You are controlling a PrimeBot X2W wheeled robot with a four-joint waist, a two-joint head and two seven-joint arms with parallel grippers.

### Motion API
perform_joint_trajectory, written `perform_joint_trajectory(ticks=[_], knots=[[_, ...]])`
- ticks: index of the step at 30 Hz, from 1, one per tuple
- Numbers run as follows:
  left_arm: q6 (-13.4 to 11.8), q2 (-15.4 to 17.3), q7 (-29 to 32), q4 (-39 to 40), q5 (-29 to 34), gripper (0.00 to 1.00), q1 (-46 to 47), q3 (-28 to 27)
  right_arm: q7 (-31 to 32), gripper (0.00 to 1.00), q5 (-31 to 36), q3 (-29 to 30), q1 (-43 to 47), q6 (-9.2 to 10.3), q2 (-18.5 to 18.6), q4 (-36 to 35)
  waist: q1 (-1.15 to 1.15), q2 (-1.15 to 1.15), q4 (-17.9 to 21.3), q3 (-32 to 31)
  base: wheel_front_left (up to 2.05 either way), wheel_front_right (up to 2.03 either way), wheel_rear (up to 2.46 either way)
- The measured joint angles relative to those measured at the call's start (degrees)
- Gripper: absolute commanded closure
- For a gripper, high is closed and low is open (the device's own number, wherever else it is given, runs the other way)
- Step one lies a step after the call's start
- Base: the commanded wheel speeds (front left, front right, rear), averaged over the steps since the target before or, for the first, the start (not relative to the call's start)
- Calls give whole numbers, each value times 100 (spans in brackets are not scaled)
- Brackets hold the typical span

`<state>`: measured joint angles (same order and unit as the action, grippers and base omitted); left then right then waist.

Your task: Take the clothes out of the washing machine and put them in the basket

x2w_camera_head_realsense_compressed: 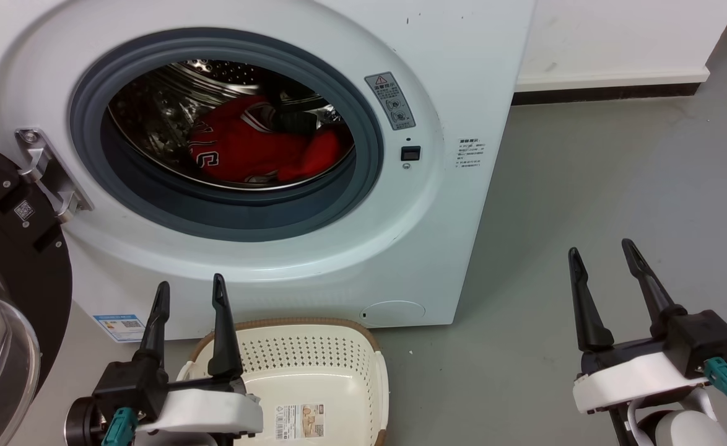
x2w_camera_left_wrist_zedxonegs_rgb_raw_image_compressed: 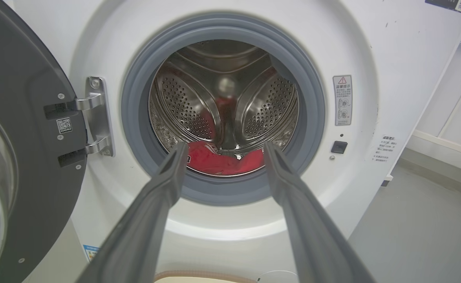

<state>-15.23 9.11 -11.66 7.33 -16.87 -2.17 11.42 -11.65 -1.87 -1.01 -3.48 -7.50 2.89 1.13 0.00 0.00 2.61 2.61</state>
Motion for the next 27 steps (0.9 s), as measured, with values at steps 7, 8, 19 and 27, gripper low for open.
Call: perform_joint_trajectory(ticks=[7,8,19,27], knots=[[280,-108,-75,-11,319,0,-90,-149,-75,0,348,-20,0,0,1,-10,0,0,8,26,0,0,0],[337,-125,-97,-33,365,0,-109,-162,-88,0,400,-16,0,0,1,-10,0,0,8,29,0,0,0],[755,-303,-215,-80,899,0,-144,-415,-212,0,851,-46,-2,-1,1,0,0,0,41,33,0,0,0],[939,-408,-298,-23,1311,0,-218,-535,-302,0,1002,-46,-2,-1,2,74,0,0,92,-3,0,0,0]])
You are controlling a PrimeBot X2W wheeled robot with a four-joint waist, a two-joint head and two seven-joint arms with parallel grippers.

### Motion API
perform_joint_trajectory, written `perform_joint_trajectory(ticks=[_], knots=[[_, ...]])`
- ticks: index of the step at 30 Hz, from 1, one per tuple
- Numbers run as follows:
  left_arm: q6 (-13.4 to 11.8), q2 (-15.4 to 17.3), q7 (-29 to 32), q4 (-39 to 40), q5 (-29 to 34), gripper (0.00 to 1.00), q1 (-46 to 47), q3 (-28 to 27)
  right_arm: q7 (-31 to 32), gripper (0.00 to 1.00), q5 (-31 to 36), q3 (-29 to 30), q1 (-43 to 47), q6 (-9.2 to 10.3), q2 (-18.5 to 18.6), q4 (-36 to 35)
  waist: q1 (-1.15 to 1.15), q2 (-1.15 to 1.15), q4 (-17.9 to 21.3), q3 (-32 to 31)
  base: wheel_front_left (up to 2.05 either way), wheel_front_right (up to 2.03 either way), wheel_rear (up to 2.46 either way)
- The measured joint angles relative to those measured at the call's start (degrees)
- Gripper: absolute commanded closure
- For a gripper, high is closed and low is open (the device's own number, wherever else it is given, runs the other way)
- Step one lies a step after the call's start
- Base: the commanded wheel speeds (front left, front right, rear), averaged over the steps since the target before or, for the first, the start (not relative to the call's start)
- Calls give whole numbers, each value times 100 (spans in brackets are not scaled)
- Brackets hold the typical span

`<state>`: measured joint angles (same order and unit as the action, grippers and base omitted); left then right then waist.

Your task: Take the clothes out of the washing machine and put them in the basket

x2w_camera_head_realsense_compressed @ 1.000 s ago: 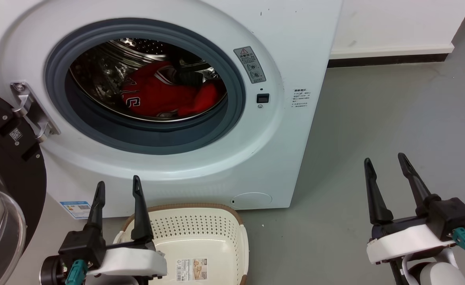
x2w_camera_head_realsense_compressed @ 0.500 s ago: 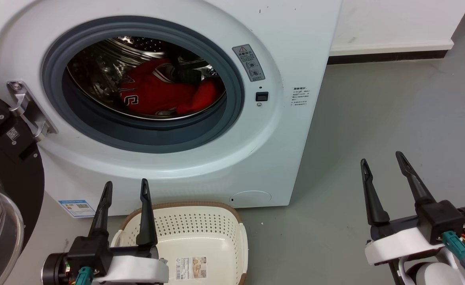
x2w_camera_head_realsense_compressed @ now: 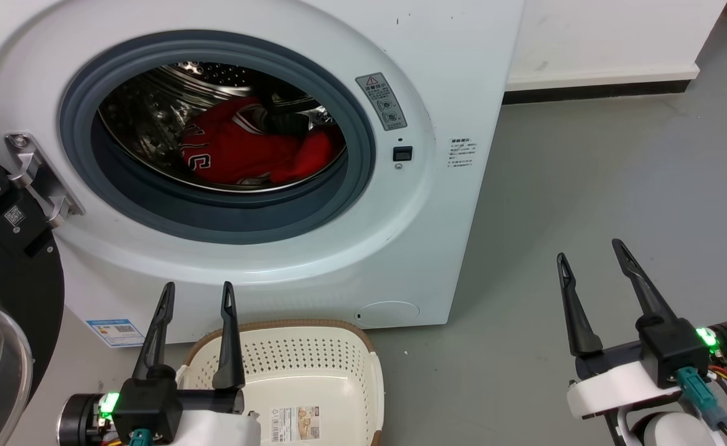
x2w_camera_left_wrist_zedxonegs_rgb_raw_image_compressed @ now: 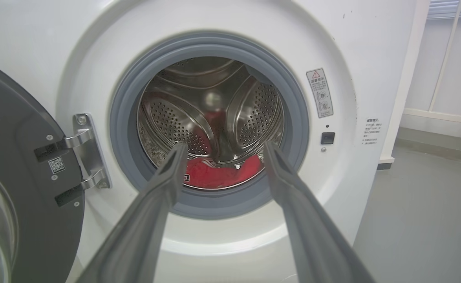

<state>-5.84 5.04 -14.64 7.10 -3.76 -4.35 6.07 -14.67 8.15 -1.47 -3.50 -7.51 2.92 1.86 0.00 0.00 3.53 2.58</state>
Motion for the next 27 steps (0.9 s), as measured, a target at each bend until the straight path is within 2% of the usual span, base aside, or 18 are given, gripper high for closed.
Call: perform_joint_trajectory(ticks=[5,16,21,27], knots=[[80,-32,-43,30,209,0,-44,-70,-35,0,109,-13,1,0,0,25,0,0,28,-15,0,0,0],[234,-116,-43,33,203,0,-57,-214,-40,0,35,57,-1,0,0,44,0,0,-27,77,0,0,0],[394,-141,-43,-79,170,0,94,-319,-40,0,-14,129,-94,0,0,9,0,0,-57,300,0,0,0],[506,69,-44,-390,359,0,702,-344,-42,0,-99,244,-564,0,0,-166,0,0,-26,872,0,0,0]])
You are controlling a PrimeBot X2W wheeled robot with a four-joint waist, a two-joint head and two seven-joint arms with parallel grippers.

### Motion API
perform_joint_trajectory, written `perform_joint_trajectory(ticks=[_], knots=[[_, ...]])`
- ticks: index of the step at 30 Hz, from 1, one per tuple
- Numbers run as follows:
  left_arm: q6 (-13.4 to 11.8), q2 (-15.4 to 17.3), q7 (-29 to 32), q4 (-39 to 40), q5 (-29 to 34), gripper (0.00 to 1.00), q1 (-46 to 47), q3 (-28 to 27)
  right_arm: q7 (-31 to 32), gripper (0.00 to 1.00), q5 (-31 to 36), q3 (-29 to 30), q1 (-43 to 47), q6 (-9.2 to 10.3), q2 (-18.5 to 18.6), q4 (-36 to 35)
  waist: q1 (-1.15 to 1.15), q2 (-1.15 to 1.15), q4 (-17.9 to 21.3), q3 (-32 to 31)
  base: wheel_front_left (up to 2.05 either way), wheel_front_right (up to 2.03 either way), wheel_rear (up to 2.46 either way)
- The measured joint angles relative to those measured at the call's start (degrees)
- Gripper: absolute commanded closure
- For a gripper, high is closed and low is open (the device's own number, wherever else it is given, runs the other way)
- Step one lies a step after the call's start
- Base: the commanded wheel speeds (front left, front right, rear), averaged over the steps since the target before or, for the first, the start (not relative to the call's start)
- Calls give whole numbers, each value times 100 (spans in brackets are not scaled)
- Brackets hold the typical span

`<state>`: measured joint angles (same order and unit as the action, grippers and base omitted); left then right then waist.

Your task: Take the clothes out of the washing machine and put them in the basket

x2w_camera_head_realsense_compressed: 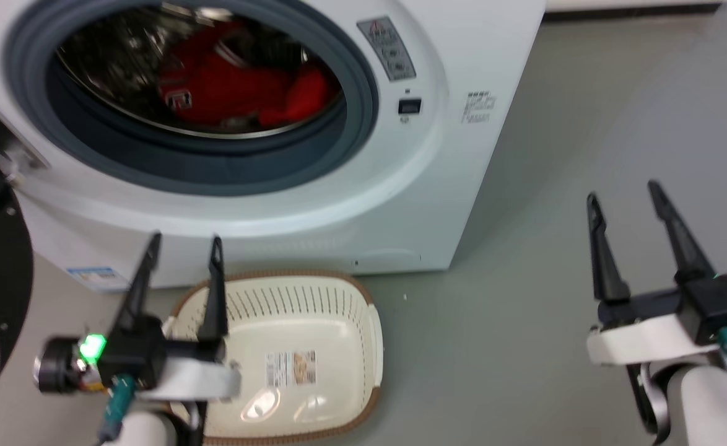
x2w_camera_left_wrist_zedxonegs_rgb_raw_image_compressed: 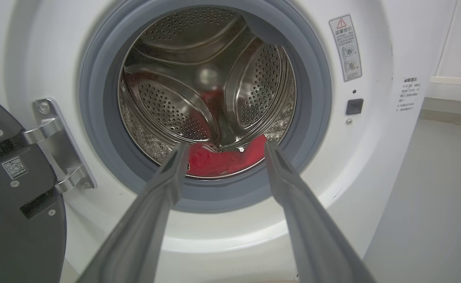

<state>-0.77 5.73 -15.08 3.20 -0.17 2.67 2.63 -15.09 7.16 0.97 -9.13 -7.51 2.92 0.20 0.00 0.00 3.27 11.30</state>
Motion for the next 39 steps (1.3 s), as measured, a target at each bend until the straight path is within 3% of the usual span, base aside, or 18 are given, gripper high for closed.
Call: perform_joint_trajectory(ticks=[10,20,29,32,39], knots=[[483,660,0,-869,-164,0,2217,-432,0,0,-40,519,-678,-1,0,-493,-1,0,86,1473,0,0,0],[756,1527,73,-3145,83,0,4994,30,0,0,-205,860,-1121,-2,1,-715,-2,0,231,2796,0,0,0],[817,2172,1362,-4426,-242,0,7397,869,0,0,-641,689,-1209,-2,3,-828,-1,0,698,3450,0,0,0],[820,2331,2079,-4736,-795,0,8070,1223,0,0,-767,524,-1210,-1,7,-859,-1,0,896,3603,0,0,0],[827,2939,3994,-5181,-1359,0,9386,2123,0,0,-1054,267,-1233,-2,3,-927,-1,0,1320,3948,0,0,0]])
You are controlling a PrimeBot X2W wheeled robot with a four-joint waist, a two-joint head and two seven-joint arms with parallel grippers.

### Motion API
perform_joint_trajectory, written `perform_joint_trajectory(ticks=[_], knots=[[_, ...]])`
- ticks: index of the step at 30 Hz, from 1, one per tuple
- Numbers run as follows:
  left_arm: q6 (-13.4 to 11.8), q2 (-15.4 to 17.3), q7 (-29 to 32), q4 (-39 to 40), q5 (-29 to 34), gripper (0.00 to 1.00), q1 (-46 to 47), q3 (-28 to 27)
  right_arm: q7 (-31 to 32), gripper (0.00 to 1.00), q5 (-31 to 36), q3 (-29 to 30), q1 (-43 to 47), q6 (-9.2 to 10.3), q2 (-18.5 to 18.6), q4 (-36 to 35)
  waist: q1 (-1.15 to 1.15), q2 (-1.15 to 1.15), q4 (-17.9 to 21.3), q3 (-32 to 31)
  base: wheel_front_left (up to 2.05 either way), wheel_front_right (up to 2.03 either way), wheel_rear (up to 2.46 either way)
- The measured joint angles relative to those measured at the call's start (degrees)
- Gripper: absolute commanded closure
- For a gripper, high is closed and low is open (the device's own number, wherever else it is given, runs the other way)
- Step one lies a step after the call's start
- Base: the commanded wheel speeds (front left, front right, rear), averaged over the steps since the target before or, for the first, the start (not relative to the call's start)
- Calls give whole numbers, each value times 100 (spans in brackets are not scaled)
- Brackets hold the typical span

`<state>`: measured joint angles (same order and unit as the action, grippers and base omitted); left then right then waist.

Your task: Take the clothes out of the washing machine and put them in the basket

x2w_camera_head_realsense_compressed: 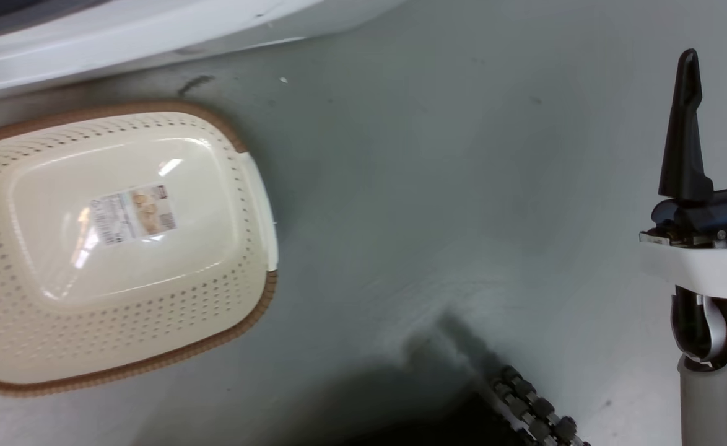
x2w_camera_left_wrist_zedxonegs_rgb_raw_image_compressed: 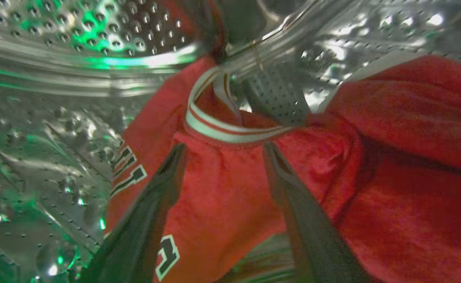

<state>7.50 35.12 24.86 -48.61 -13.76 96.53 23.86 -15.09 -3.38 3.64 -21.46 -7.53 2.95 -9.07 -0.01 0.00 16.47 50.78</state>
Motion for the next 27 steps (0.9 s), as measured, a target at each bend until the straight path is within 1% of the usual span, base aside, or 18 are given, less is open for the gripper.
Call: perform_joint_trajectory(ticks=[3,6,11,17,21,22,23,25,27], knots=[[-1,263,850,-242,-168,0,339,162,1,0,-145,-100,-26,1,2,-2,0,0,206,132,0,0,0],[-1,480,1303,-267,-321,0,443,382,1,0,-224,-258,-17,0,1,13,0,0,422,224,0,0,0],[-1,767,1585,-199,-511,0,606,667,0,0,-281,-326,43,0,0,-20,0,0,606,388,0,0,0],[-1,932,1713,-213,-761,0,702,940,1,0,-415,-331,97,0,0,-187,1,0,670,430,0,0,0],[-1,918,1963,-335,-1020,0,705,1073,0,0,-422,-308,156,1,0,-237,1,0,666,456,0,0,0],[-1,903,1992,-330,-1090,59,705,1118,0,0,-422,-303,155,0,0,-252,1,0,659,463,0,0,0],[-1,904,1994,-316,-1128,100,708,1168,0,0,-422,-301,155,0,0,-260,1,0,654,472,0,0,0],[-1,926,2040,-300,-1224,100,711,1290,0,0,-422,-302,155,0,0,-265,1,0,639,489,0,0,0],[-1,967,1924,-277,-1262,100,736,1341,0,0,-423,-320,154,0,0,-264,1,0,632,506,0,0,0]])
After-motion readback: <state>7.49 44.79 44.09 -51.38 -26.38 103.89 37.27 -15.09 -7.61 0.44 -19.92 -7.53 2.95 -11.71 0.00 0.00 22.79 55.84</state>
